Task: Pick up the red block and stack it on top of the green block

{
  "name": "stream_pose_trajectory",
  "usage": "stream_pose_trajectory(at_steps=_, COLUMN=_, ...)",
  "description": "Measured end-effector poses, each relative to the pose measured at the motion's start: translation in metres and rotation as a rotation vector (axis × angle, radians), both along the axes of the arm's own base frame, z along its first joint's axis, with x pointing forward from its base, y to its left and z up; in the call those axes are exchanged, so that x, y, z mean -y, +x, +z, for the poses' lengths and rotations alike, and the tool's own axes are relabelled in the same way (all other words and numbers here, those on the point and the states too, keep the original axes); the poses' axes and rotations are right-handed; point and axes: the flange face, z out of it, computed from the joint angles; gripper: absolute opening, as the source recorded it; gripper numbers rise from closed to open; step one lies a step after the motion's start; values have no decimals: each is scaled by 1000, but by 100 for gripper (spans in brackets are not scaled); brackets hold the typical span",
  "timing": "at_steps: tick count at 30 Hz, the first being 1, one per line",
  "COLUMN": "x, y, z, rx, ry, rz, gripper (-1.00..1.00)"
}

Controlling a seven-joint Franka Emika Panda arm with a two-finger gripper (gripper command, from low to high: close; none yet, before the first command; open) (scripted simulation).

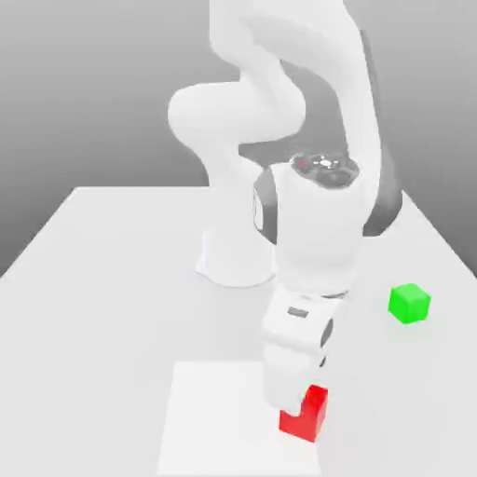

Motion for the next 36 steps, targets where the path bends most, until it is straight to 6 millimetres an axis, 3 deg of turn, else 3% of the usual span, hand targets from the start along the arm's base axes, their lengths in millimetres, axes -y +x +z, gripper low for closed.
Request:
stream_pose_trajectory(at_steps=1, x=0, y=-1, z=-10, rx=-1, ry=0, rz=0, gripper=-100)
stream_pose_trajectory(at_steps=8, x=0, y=-1, z=-11, rx=-3, ry=0, rz=0, gripper=-100)
stream_pose_trajectory(at_steps=13, x=0, y=-1, z=38, rx=-2, ry=1, rz=1, gripper=-100)
stream_pose_trajectory(at_steps=14, x=-9, y=-5, z=46, rx=-4, ry=5, rz=28, gripper=-100)
stream_pose_trajectory(at_steps=16, x=-62, y=-32, z=56, rx=-10, ry=20, rz=202, gripper=-100)
stream_pose_trajectory(at_steps=19, x=-138, y=-89, z=66, rx=-17, ry=35, rz=492, gripper=-100)
stream_pose_trajectory(at_steps=22, x=-181, y=-146, z=75, rx=-19, ry=37, rz=738, gripper=-100)
stream_pose_trajectory(at_steps=27, x=-223, y=-247, z=86, rx=-9, ry=10, rz=1144, gripper=-100)
stream_pose_trajectory(at_steps=28, x=-226, y=-257, z=82, rx=-6, ry=4, rz=1187, gripper=-100)
stream_pose_trajectory(at_steps=34, x=-228, y=-266, z=33, rx=-3, ry=-3, rz=1225, gripper=-100)
stream_pose_trajectory(at_steps=35, x=-227, y=-266, z=25, rx=-4, ry=-2, rz=1225, gripper=100)
stream_pose_trajectory(at_steps=36, x=-227, y=-266, z=25, rx=-4, ry=-2, rz=1225, gripper=100)
